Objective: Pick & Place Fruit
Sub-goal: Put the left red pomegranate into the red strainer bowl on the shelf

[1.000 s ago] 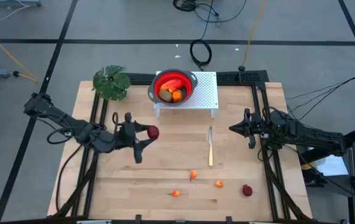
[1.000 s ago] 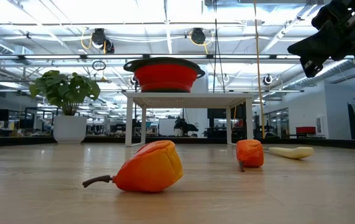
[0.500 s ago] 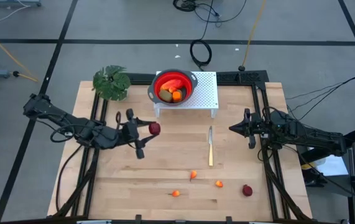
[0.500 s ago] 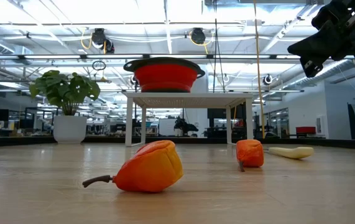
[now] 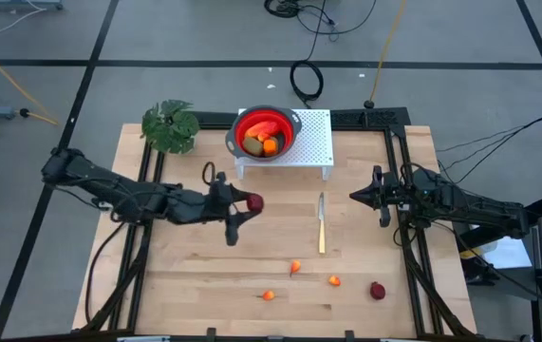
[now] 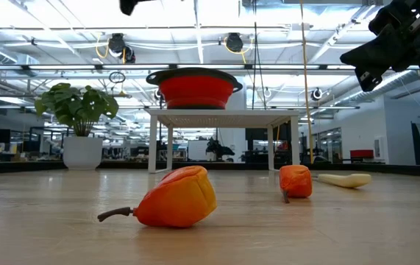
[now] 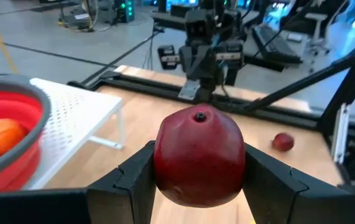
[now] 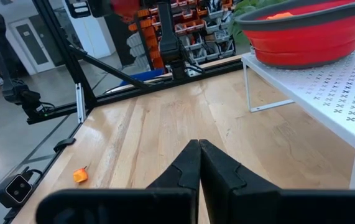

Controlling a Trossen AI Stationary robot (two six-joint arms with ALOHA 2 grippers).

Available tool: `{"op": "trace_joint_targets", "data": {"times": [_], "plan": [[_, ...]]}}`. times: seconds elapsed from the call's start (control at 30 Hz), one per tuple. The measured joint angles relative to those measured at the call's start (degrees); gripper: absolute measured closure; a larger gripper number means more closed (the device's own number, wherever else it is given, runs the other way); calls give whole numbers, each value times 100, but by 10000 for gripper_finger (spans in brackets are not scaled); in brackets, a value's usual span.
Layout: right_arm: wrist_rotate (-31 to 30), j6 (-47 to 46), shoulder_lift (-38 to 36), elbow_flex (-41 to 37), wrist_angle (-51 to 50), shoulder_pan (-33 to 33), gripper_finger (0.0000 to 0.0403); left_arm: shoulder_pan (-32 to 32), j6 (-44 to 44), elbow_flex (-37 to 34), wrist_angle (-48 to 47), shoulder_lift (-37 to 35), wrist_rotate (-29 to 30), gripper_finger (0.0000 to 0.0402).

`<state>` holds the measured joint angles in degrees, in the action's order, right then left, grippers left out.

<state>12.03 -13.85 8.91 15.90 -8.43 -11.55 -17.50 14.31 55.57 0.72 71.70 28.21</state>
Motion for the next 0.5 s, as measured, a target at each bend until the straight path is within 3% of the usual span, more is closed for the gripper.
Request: {"op": "trace_joint_targets", "data": {"times": [0.23,0.5], "plan": [[0,0,0,0,0,0,403,485,146,27,863,350,-299,204],[2,0,0,0,0,0,403,1170,138,485,831,502,-283,204]]}}
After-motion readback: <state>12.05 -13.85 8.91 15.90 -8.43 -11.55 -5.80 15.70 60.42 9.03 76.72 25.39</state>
